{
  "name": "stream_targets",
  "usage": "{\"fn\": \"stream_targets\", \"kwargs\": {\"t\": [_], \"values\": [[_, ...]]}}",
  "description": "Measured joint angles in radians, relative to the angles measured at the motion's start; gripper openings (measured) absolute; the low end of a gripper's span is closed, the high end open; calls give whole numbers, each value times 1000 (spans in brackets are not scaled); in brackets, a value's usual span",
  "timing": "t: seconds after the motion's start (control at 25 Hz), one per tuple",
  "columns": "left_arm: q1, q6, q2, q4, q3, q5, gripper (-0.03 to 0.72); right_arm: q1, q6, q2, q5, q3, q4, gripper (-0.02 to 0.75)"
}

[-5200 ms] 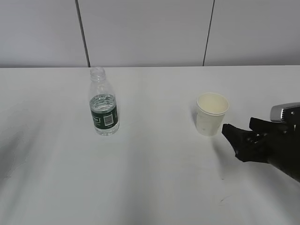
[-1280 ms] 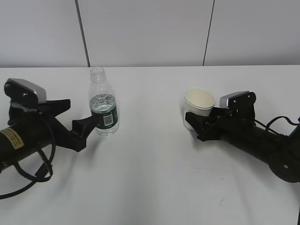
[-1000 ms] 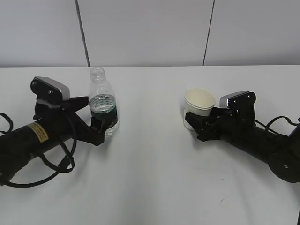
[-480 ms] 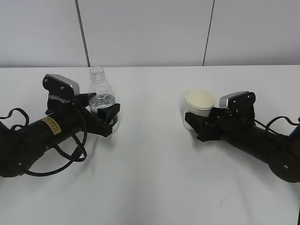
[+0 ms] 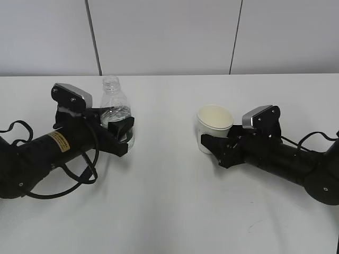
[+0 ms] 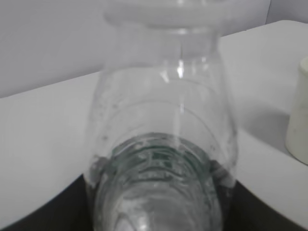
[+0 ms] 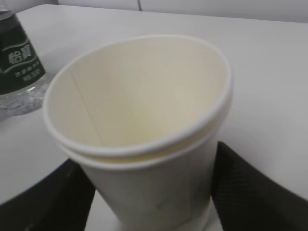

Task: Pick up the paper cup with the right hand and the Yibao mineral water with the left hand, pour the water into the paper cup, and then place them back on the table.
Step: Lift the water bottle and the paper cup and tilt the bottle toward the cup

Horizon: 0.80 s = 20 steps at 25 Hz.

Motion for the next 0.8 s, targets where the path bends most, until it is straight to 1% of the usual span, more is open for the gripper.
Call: {"fn": "stream_targets", "kwargs": {"t": [0.12,0.36,0.6,0.8], "values": [[0,0,-28,24,0,49,375,0,29,2,0,-17,-69,549],[0,0,-111,82,1,220,375,14,101,2,2,-58,-197,549],[0,12,-201,151,1,357,372,82,138,2,2,-85,-259,538],[0,50,-297,187,4,496,372,118,180,2,2,-108,-309,533]]}}
